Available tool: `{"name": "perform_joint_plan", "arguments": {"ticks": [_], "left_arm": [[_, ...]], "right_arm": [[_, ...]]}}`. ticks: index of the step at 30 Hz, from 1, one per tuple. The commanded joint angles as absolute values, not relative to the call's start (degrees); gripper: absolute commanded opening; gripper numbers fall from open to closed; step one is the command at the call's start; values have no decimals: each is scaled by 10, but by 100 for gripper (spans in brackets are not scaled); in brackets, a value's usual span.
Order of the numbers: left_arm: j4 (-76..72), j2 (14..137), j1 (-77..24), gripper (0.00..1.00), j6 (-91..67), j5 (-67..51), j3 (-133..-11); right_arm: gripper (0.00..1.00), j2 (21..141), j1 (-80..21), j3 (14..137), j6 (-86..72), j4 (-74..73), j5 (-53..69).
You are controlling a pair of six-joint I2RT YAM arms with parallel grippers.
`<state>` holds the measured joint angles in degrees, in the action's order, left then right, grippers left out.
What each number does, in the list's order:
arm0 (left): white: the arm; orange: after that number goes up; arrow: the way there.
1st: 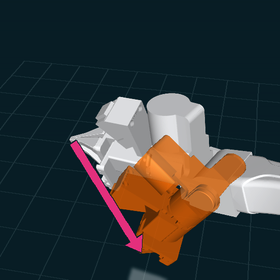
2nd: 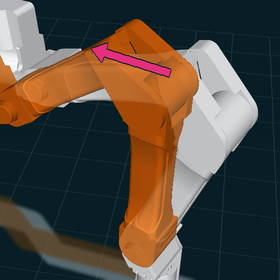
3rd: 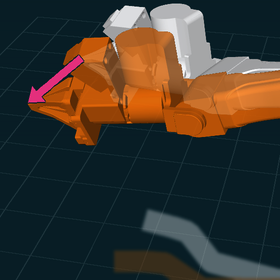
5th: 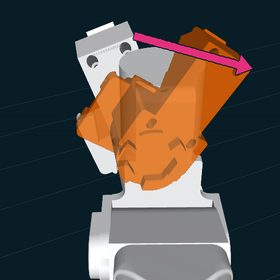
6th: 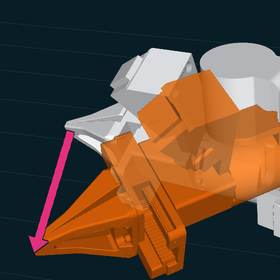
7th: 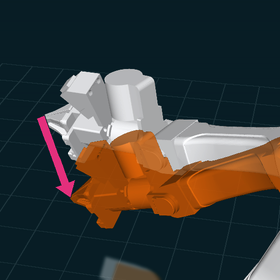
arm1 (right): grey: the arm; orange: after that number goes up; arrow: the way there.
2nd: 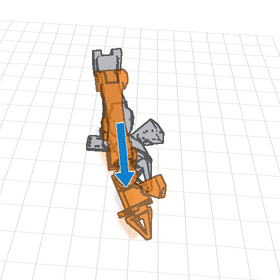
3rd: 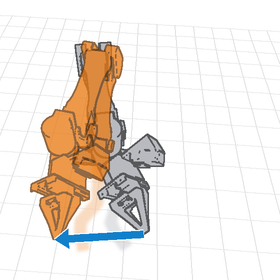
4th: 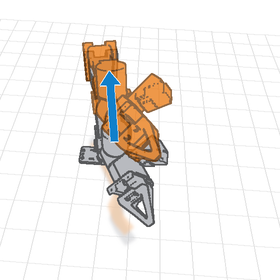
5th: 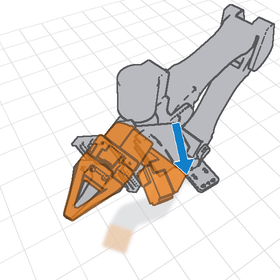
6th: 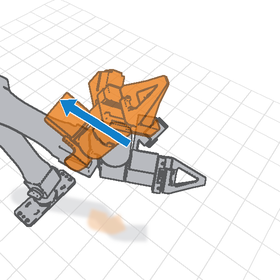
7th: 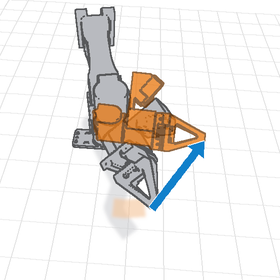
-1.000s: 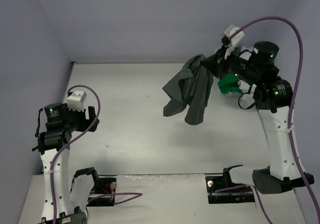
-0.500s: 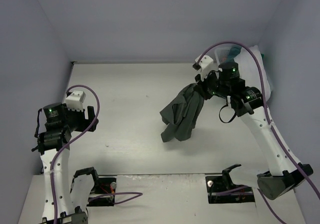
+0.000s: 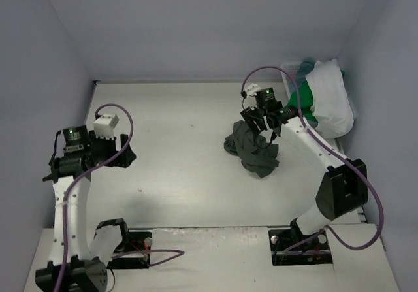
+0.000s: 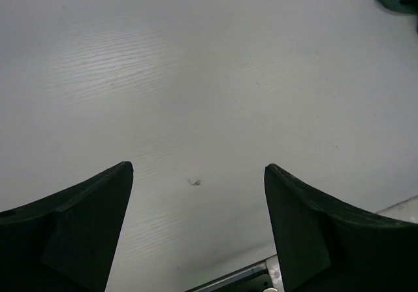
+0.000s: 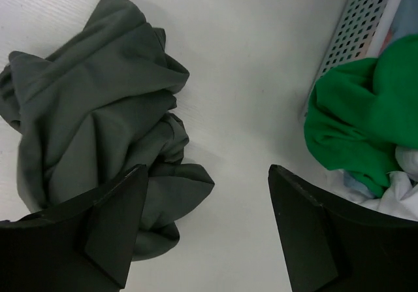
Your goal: Fold and stack the t-shirts
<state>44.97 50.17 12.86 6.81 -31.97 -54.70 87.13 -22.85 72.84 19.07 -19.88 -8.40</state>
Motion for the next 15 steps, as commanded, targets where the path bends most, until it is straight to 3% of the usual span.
{"name": "perform_joint_plan", "arguments": {"ticks": [1,7,11,15], "left_arm": [[450,583,64,76,65,-350,-628],[425,672,-154,76,112,-273,-698],[409,735,-228,76,146,-220,-729],[387,799,-252,76,144,-204,-760]], "right_arm": [[71,852,-228,749,171,-155,-115],[68,848,-236,729,171,-204,-25],[66,802,-236,680,177,-238,82],[65,754,-249,624,203,-261,85]]}}
